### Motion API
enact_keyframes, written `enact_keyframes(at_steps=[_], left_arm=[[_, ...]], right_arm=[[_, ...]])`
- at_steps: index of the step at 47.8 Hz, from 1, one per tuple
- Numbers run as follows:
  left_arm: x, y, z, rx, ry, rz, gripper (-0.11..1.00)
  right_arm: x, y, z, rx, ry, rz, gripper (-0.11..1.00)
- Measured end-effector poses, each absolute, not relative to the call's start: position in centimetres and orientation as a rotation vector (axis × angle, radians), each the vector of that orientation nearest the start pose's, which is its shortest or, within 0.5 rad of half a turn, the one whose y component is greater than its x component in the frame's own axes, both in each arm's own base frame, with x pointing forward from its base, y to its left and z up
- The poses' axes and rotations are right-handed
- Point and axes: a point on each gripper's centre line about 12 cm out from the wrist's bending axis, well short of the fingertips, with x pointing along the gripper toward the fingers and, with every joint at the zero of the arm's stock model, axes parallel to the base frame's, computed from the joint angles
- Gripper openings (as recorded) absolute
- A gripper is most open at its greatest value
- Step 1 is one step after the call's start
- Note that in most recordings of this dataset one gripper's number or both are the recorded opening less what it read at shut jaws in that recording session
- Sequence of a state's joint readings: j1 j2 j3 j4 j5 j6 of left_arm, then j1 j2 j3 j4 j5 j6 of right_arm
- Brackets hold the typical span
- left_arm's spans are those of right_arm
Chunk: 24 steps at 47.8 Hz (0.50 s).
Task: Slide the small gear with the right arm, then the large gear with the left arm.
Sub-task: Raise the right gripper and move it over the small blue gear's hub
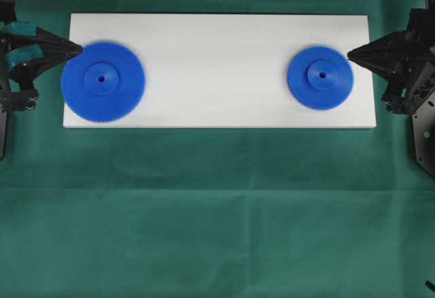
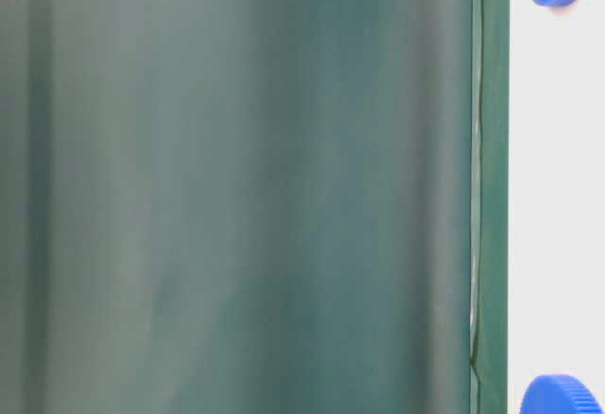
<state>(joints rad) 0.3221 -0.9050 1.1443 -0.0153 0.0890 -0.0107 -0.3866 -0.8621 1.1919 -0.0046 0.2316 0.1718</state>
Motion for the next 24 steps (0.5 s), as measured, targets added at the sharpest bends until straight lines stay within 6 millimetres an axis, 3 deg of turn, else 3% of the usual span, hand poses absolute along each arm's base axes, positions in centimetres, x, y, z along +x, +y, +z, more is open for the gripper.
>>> enact_keyframes(at_steps=[12,24], left_arm=[[19.4,6.5,24.9,-0.079,0.324,0.322,0.00],[19.4,6.5,24.9,-0.084,0.324,0.323,0.00]], right_arm=[[18.6,-7.6,20.1,0.275,0.538,-0.425,0.50],[19.2,-7.8,17.9,0.287,0.604,-0.428,0.50]])
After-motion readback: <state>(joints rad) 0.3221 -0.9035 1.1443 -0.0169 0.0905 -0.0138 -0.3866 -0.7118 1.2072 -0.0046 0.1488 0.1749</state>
